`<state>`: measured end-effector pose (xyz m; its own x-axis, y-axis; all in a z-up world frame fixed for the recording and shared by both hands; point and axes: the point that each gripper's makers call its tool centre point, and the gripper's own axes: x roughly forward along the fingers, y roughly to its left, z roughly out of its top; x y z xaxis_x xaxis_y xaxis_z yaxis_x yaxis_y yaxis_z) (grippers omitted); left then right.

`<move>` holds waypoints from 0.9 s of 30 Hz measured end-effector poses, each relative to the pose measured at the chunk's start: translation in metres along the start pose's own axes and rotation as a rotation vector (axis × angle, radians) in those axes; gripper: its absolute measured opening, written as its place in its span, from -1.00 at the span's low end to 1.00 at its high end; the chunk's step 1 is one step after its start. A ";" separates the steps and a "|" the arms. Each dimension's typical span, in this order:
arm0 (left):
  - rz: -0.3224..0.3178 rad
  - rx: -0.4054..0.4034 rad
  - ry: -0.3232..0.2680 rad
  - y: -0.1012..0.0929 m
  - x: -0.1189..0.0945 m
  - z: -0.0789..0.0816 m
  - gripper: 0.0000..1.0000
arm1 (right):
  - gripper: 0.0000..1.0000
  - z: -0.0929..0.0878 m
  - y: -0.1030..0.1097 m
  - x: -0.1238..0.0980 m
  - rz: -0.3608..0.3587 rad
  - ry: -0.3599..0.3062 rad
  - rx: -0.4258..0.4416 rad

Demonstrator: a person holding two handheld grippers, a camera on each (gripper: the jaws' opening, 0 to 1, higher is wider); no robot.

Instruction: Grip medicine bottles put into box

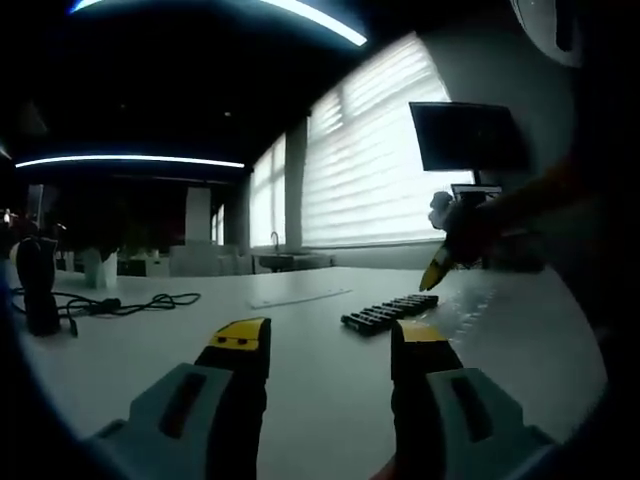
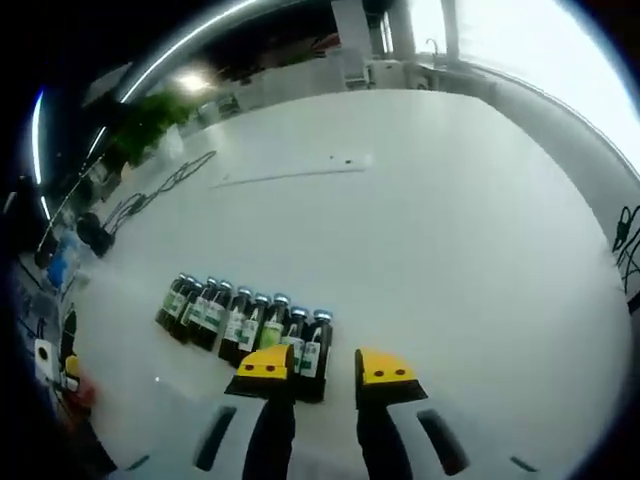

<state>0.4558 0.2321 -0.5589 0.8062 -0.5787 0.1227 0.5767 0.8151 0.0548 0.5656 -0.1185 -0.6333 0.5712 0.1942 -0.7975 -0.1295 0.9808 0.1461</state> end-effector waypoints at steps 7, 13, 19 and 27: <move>-0.006 0.001 -0.004 0.000 0.000 -0.001 -0.18 | -0.61 -0.004 0.001 0.005 0.019 0.033 0.016; -0.009 -0.004 -0.008 0.000 -0.001 0.000 -0.18 | -0.63 -0.008 0.000 0.008 0.007 0.044 0.009; -0.014 -0.002 -0.008 0.000 -0.001 -0.001 -0.18 | -0.66 -0.012 -0.002 0.011 -0.001 0.056 0.001; -0.010 -0.008 -0.013 0.002 -0.001 -0.001 -0.18 | -0.69 -0.018 -0.002 0.013 -0.023 0.092 0.005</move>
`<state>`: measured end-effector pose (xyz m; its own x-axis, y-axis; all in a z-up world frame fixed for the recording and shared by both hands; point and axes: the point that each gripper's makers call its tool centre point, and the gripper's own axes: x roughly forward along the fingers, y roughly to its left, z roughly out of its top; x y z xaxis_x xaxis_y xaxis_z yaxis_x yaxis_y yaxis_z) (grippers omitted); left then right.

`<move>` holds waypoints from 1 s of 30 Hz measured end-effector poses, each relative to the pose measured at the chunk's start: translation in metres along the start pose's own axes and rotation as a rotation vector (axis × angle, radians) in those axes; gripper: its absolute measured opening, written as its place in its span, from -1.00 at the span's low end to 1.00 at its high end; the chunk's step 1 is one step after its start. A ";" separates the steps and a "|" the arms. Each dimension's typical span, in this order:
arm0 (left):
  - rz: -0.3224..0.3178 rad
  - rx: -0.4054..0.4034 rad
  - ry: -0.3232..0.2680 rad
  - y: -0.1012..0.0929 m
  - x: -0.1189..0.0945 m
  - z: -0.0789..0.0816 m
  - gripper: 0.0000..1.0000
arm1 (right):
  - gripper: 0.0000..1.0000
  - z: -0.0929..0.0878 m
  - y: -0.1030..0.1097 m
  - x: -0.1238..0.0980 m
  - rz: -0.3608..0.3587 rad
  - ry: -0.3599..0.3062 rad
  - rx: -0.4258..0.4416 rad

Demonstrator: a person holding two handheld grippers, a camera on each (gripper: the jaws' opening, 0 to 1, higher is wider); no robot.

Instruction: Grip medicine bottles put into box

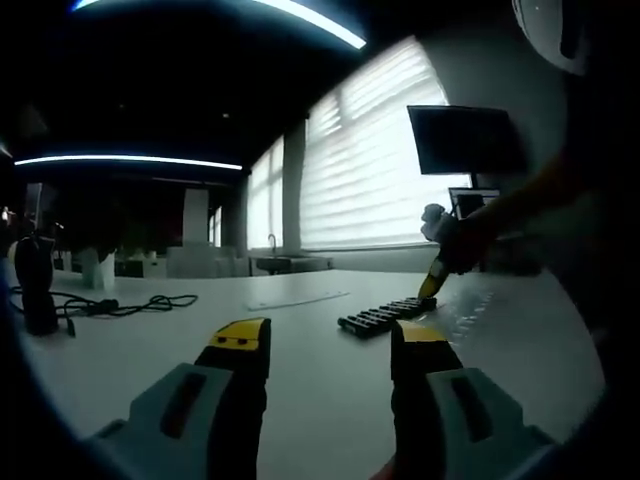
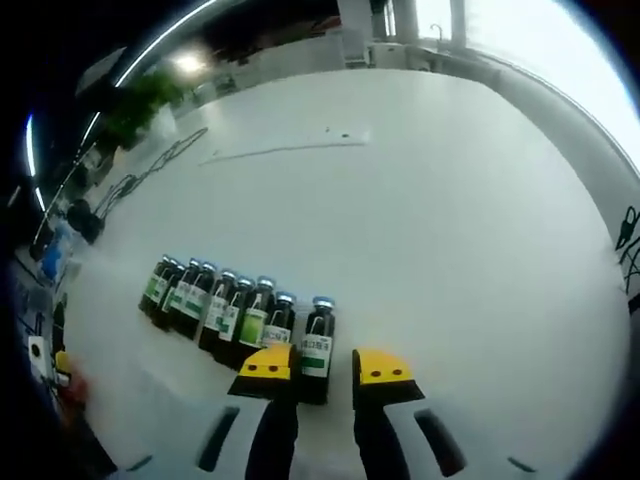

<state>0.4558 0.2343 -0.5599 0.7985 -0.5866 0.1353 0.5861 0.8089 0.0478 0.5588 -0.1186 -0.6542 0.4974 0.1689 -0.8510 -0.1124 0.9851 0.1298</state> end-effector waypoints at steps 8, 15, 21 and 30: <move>-0.006 0.004 0.003 -0.002 0.000 0.000 -0.19 | -0.85 0.001 -0.004 -0.003 -0.028 0.006 0.003; -0.007 0.002 0.003 -0.003 0.001 0.001 -0.19 | -0.86 0.002 -0.006 -0.004 -0.040 -0.025 0.019; -0.013 0.001 0.007 -0.004 0.001 -0.001 -0.20 | -0.87 0.002 -0.009 -0.004 -0.037 -0.050 0.071; -0.005 -0.009 -0.001 -0.003 0.000 0.001 -0.20 | -0.87 0.001 -0.009 -0.003 -0.028 -0.059 0.070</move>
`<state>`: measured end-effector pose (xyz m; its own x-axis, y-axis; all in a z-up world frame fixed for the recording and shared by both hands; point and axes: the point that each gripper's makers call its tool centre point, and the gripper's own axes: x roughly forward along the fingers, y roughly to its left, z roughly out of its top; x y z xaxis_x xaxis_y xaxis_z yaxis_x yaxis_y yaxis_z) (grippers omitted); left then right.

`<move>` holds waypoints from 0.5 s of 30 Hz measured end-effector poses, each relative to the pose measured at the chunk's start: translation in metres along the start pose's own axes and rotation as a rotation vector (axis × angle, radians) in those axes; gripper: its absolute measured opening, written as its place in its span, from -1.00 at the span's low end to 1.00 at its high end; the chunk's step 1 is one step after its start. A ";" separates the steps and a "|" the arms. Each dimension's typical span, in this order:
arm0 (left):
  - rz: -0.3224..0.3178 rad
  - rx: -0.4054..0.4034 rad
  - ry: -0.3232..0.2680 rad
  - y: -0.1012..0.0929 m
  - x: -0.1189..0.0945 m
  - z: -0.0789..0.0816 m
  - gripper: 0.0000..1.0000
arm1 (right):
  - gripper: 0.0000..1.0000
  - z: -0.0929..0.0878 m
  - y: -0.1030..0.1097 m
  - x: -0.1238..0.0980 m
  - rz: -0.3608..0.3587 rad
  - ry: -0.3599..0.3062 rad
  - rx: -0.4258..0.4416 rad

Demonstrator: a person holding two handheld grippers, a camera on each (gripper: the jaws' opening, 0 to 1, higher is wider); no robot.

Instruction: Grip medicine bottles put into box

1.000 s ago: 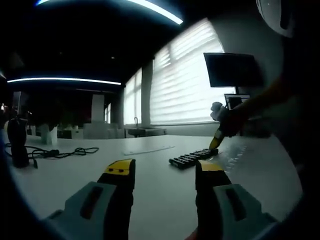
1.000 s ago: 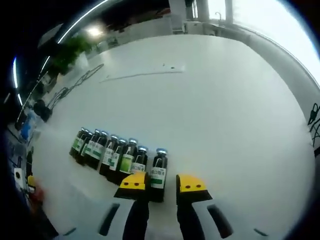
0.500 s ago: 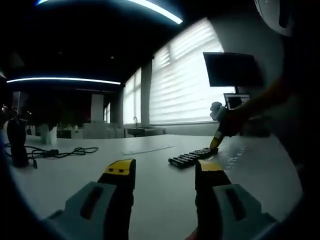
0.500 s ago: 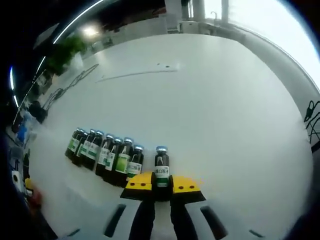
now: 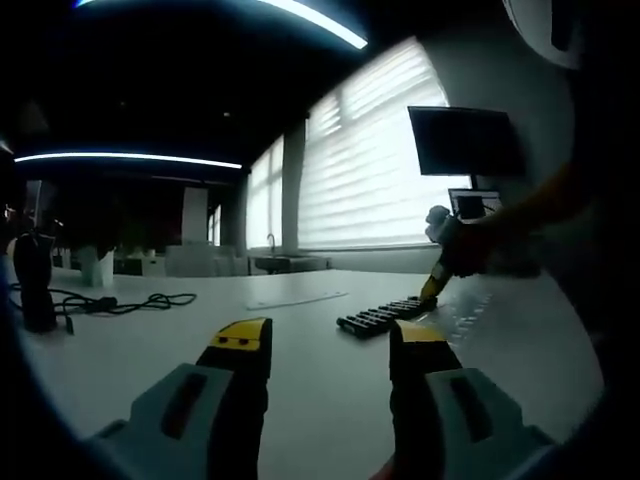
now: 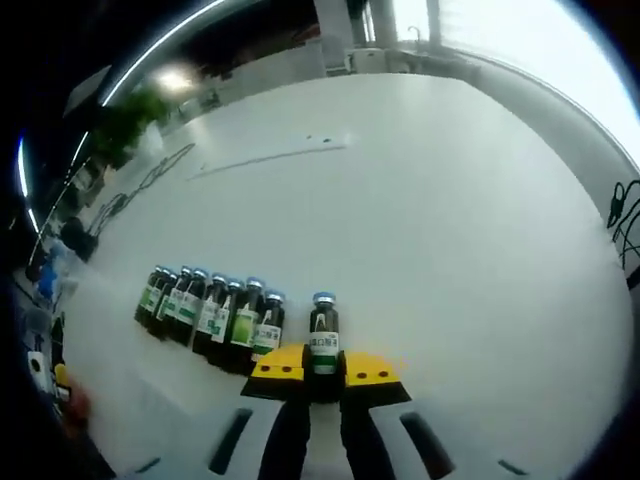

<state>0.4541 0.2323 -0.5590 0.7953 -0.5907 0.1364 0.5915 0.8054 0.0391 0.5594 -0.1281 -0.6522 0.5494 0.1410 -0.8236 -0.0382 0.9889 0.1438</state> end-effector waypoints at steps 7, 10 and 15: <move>-0.005 -0.005 0.002 0.000 0.001 -0.001 -0.21 | -0.86 0.008 0.001 -0.009 0.022 -0.059 0.068; -0.010 -0.002 0.004 -0.002 0.001 -0.001 -0.22 | -0.86 0.012 0.004 -0.016 0.031 -0.085 0.073; -0.006 -0.006 0.002 -0.001 0.000 -0.001 -0.22 | -0.86 0.008 0.014 -0.026 0.044 -0.092 0.077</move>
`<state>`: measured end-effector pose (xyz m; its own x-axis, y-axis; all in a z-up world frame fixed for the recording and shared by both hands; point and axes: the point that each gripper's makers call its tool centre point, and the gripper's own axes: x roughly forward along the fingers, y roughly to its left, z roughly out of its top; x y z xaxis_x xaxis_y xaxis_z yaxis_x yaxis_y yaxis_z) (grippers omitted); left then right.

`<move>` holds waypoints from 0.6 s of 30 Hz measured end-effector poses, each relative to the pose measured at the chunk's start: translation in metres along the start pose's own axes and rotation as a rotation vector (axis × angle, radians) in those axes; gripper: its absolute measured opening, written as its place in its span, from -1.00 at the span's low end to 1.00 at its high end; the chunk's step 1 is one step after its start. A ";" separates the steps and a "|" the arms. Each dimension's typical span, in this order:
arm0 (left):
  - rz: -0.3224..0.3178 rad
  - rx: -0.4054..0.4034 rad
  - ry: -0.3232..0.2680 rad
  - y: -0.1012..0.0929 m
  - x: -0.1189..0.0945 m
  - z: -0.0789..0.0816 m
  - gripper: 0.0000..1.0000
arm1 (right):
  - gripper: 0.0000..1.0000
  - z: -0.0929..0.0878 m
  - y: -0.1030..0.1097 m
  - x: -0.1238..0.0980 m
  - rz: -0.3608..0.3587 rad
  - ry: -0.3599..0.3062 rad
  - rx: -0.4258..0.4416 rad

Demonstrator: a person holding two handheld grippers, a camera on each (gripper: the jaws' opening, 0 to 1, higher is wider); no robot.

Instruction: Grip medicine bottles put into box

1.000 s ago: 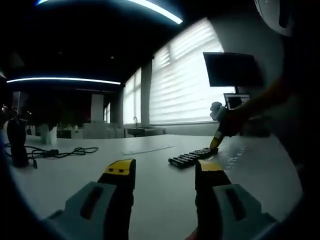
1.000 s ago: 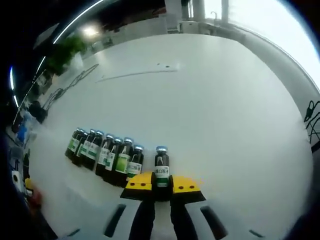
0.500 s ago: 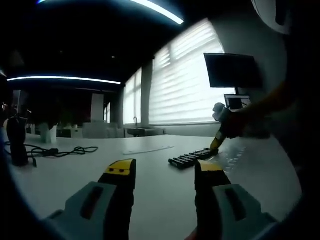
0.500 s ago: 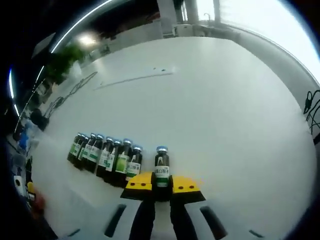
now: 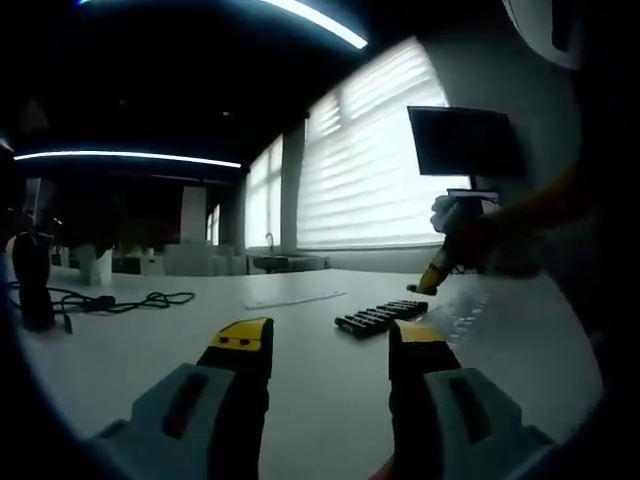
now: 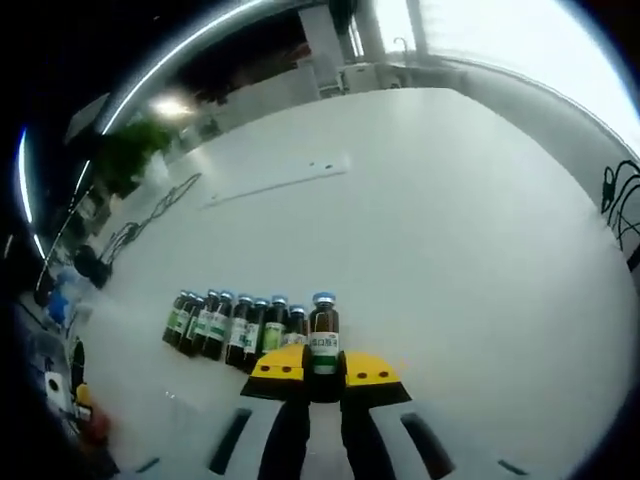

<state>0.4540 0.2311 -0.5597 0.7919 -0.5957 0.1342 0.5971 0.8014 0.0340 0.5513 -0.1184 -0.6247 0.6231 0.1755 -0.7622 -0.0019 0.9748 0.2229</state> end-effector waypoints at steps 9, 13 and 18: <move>0.006 0.000 0.001 0.002 0.000 -0.001 -0.22 | -0.86 0.002 0.038 -0.029 0.104 -0.095 0.077; 0.006 0.002 0.001 0.002 0.000 0.000 -0.22 | -0.86 -0.001 0.061 -0.041 0.157 -0.111 0.080; 0.008 -0.001 -0.001 0.003 0.001 0.000 -0.22 | -0.86 -0.014 0.086 -0.053 0.246 -0.062 0.110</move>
<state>0.4562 0.2332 -0.5597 0.7967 -0.5889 0.1358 0.5906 0.8063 0.0316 0.5071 -0.0417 -0.5740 0.6609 0.3933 -0.6391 -0.0766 0.8826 0.4639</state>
